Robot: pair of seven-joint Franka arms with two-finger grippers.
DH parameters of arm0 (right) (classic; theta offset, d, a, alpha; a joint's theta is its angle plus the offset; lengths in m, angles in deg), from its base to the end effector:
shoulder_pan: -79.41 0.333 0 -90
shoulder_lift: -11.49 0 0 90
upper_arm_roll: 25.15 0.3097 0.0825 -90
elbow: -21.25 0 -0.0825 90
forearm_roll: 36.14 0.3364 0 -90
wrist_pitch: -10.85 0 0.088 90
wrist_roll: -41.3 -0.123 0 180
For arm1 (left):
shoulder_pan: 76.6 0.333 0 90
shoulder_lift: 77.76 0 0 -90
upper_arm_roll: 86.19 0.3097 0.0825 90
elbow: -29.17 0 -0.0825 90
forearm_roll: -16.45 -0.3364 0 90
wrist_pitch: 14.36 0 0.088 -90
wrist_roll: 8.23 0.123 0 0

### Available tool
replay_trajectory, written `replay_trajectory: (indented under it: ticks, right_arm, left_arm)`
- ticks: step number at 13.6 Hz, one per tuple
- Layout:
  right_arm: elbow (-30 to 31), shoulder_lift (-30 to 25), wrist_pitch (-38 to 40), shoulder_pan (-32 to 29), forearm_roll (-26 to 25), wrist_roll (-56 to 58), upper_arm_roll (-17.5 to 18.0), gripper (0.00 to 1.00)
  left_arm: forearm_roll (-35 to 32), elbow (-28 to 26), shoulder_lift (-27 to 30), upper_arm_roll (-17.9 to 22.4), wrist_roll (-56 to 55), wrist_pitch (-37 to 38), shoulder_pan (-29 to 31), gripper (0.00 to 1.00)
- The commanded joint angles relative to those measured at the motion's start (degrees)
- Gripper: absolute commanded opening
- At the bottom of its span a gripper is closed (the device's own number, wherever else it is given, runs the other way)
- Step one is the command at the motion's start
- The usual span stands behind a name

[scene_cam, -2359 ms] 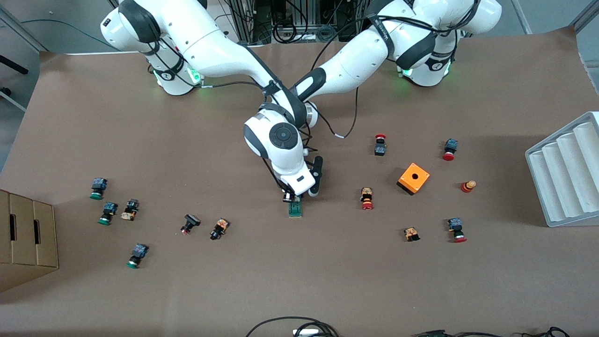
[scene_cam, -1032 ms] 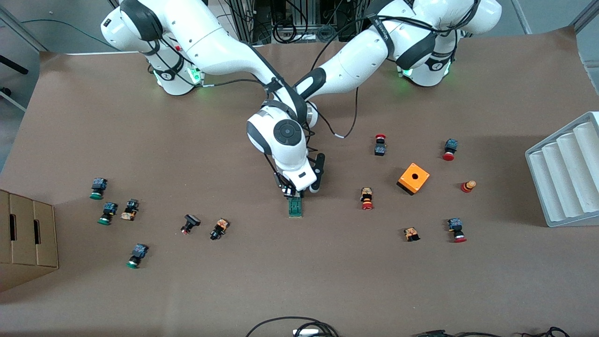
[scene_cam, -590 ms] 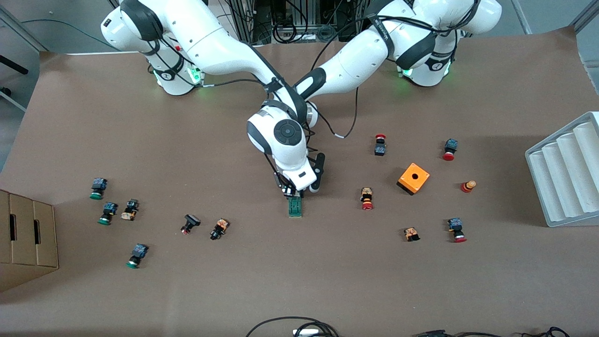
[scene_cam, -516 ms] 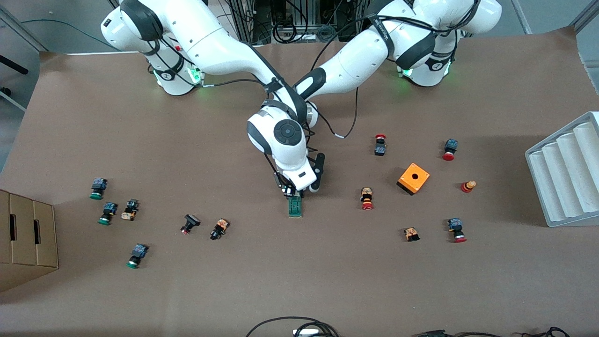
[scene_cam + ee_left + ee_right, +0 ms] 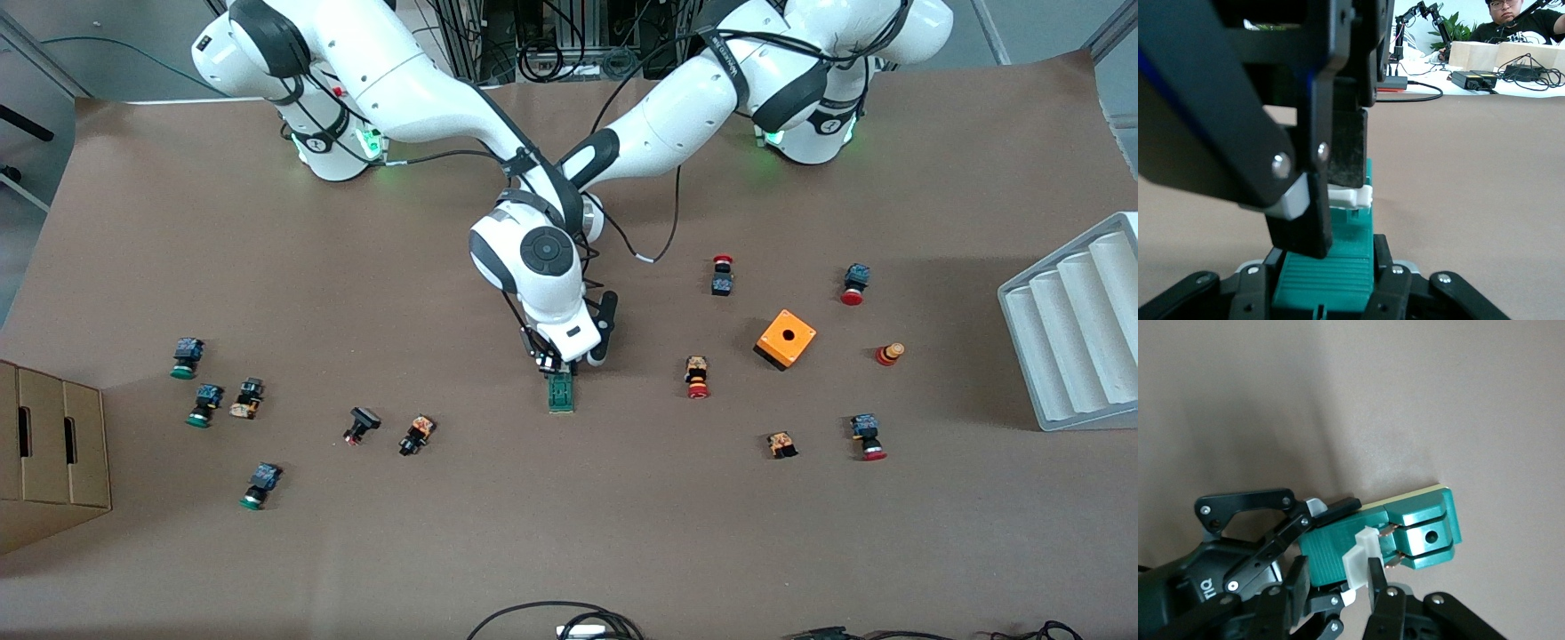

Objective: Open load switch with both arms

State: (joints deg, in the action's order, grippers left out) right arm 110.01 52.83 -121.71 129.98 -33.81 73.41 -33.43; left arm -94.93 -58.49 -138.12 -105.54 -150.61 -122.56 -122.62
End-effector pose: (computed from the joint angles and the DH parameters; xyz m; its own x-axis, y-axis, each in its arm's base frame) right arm 0.4849 0.4634 0.2421 0.2578 0.9662 0.0084 0.9629 -0.2576 0.0808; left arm 0.3794 -0.5358 0.0889 0.3182 0.0525 0.9466 0.0948 -0.9952 0.0233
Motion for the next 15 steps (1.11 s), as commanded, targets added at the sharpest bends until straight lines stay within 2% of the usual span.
replay_trajectory:
  ticks: [1,15]
  right_arm:
    - [1.33,0.57,-2.27,0.76,1.28,-0.48,-0.25,0.43]
    - [1.24,1.28,-3.86,0.76,1.28,-0.56,-0.25,0.43]
  left_arm:
    - [-0.77,-0.14,-0.46,0.37,-1.23,0.79,-0.39,0.54]
    - [-0.77,-0.06,-0.46,0.37,-1.23,0.79,-0.39,0.54]
